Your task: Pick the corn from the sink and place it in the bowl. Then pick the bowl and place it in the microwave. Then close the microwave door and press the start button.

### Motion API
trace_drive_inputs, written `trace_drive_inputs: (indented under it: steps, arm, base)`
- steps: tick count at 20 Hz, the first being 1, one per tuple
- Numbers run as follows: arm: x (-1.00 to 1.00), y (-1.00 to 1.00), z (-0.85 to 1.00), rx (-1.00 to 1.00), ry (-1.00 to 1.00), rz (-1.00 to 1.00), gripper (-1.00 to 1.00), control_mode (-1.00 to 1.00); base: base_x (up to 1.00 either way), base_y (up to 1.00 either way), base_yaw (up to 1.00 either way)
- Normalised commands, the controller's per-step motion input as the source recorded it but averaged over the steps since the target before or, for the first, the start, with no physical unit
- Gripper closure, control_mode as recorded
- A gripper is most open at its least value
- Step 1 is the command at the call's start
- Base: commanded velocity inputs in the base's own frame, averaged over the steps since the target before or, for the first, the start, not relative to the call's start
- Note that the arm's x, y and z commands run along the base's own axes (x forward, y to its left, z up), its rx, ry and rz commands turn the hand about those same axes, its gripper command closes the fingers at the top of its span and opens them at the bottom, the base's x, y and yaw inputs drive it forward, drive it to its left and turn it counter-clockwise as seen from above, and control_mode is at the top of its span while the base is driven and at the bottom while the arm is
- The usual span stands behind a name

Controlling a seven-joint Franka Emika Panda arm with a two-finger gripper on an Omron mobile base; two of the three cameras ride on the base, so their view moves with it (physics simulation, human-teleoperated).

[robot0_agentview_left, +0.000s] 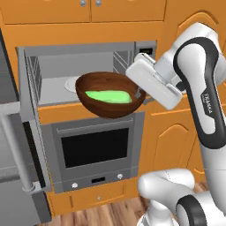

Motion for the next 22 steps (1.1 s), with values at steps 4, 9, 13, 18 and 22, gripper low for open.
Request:
trace_drive_inputs:
  steps: [4, 9, 13, 18, 22]
  arm:
    - [0.0, 0.0, 0.0, 0.0, 0.0, 0.0, 1.0, 1.0]
    - [0.0, 0.0, 0.0, 0.0, 0.0, 0.0, 1.0, 1.0]
    - [0.0, 0.0, 0.0, 0.0, 0.0, 0.0, 1.0, 1.0]
    - [0.0, 0.0, 0.0, 0.0, 0.0, 0.0, 1.0, 1.0]
    - [0.0, 0.0, 0.0, 0.0, 0.0, 0.0, 1.0, 1.0]
  base:
    - [0.66, 0.0, 0.2]
    - [0.51, 0.0, 0.05]
    - [-0.06, 0.0, 0.0]
    - [-0.36, 0.0, 0.0]
    - [-0.19, 0.0, 0.0]
